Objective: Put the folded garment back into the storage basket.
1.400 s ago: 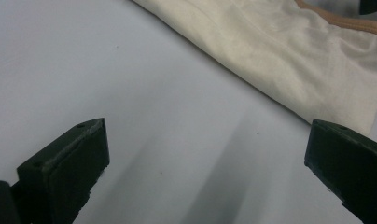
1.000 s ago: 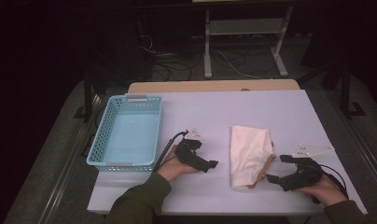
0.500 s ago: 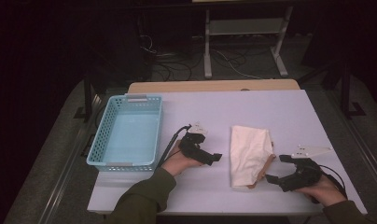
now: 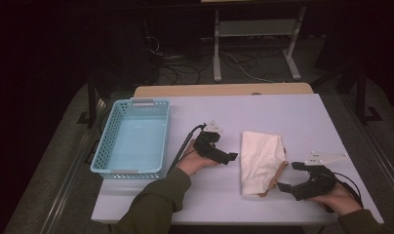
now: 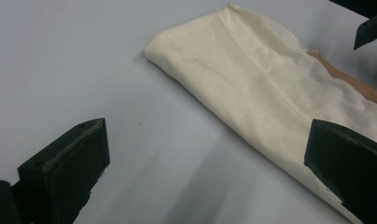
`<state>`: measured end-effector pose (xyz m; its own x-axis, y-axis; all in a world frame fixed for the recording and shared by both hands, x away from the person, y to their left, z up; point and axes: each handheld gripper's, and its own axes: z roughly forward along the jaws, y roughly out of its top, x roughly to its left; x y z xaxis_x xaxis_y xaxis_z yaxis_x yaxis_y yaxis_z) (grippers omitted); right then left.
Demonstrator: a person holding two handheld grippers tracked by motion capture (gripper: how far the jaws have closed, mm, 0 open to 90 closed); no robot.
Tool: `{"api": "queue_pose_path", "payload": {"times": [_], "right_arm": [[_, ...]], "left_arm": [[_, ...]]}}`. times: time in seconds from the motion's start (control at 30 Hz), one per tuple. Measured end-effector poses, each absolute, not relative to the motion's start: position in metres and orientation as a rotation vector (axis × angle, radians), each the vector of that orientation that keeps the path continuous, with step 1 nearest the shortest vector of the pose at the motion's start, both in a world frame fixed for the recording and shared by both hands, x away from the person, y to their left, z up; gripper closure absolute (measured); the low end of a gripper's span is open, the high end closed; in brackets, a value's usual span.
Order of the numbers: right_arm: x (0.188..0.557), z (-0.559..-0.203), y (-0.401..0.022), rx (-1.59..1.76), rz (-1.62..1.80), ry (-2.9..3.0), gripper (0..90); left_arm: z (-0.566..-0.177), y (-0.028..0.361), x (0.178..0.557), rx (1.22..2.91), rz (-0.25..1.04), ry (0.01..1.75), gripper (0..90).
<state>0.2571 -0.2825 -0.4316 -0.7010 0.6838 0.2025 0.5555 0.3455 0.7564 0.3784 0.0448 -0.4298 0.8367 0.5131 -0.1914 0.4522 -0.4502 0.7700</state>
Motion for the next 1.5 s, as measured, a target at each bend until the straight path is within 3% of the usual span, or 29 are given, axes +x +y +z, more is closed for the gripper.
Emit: {"api": "queue_pose_path", "payload": {"times": [1.03,1.27,1.5], "right_arm": [[0.258,-0.432,-0.284,1.135,1.311,2.462,0.0],[0.259,-0.433,-0.285,1.135,1.311,2.46,0.0],[0.259,-0.433,-0.285,1.139,1.31,2.462,0.0]], "left_arm": [[-0.428,-0.003,0.426,2.14,0.135,0.694,0.0],[-0.428,-0.014,0.437,2.155,0.169,0.721,7.2],[-0.433,-0.019,0.448,2.179,0.193,0.755,24.3]]}}
